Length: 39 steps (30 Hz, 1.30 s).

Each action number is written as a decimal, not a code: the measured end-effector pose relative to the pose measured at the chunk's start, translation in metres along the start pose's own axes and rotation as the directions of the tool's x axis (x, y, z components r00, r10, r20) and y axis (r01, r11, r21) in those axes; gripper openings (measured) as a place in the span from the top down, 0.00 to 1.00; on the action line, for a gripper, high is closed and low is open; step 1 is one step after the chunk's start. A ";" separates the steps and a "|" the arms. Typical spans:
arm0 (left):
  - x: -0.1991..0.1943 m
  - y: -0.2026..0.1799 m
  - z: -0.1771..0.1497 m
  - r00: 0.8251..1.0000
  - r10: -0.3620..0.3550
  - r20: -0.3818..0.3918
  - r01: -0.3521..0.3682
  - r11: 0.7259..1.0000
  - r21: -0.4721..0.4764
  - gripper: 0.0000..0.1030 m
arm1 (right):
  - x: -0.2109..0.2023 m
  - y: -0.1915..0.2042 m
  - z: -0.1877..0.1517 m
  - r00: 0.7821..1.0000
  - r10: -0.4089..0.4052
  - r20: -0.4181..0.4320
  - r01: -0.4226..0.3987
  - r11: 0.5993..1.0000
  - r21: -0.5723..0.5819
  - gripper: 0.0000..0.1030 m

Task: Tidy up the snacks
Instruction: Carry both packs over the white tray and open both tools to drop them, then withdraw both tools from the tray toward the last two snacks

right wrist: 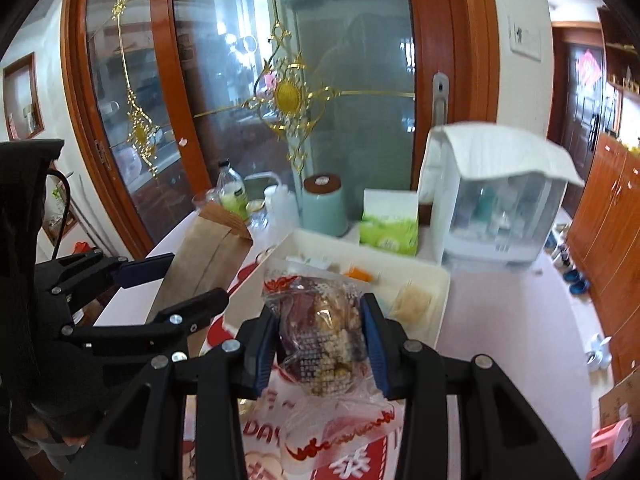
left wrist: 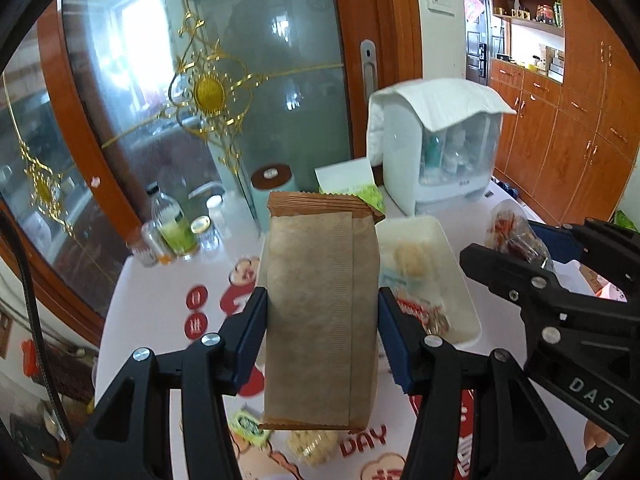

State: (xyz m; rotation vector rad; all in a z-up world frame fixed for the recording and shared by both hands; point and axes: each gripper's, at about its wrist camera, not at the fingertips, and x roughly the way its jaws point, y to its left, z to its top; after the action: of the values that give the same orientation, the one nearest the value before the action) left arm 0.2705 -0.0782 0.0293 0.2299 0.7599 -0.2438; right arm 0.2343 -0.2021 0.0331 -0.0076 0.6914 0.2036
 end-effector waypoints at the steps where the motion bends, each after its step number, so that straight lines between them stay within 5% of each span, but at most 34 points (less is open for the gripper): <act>1: 0.003 0.001 0.005 1.000 0.007 0.004 -0.007 1.000 0.003 0.49 | 0.004 -0.002 0.005 1.000 -0.009 0.003 0.009 1.000 0.001 0.61; 10: 0.053 0.010 0.029 1.000 0.028 -0.012 -0.028 1.000 -0.003 0.49 | 0.052 -0.025 0.034 0.998 -0.062 -0.025 0.063 0.997 0.053 0.61; 19: 0.102 0.001 0.024 0.997 -0.006 -0.083 0.006 1.000 0.006 0.48 | 0.110 -0.049 0.030 0.986 -0.081 -0.147 0.099 0.988 0.116 0.58; 23: 0.119 -0.002 0.019 0.989 -0.037 -0.144 0.038 0.999 0.004 0.12 | 0.126 -0.054 0.023 0.979 -0.074 -0.191 0.102 0.984 0.143 0.51; 28: 0.127 0.000 0.011 0.987 -0.027 -0.156 0.028 1.000 0.005 0.10 | 0.134 -0.057 0.016 0.973 -0.081 -0.214 0.117 0.980 0.161 0.35; 39: 0.121 0.012 -0.002 0.983 -0.012 -0.181 0.007 1.000 -0.028 0.10 | 0.130 -0.059 0.004 0.964 -0.082 -0.253 0.131 0.974 0.186 0.35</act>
State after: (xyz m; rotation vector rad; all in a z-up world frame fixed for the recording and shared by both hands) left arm 0.3576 -0.0830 -0.0553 0.2250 0.9443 -0.2233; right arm 0.3454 -0.2361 -0.0496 0.1254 0.9532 0.0270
